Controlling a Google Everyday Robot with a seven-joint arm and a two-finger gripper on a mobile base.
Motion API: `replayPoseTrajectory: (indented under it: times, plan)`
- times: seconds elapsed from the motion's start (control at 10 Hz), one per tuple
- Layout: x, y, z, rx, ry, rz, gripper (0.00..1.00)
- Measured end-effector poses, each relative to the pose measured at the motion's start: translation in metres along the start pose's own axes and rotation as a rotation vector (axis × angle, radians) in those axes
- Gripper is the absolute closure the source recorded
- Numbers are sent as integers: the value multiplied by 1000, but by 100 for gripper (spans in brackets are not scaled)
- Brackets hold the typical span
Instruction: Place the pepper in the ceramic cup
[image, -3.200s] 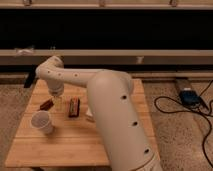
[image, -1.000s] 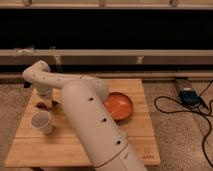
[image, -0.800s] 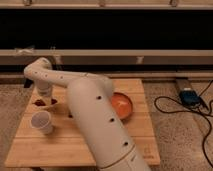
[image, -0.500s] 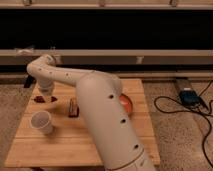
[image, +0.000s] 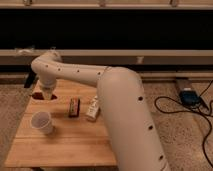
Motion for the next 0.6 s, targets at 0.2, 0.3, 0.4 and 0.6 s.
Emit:
replayPoseTrajectory:
  times: [0.2,0.3,0.4,0.6]
  plan:
    - [2,-20,-18,-4,47,-3,100]
    - [5,-30,-22,-1,59,-12,100]
    - [9,-44,-25,7,65,-26,100]
    - [20,-74,-34,27,81,-63,100]
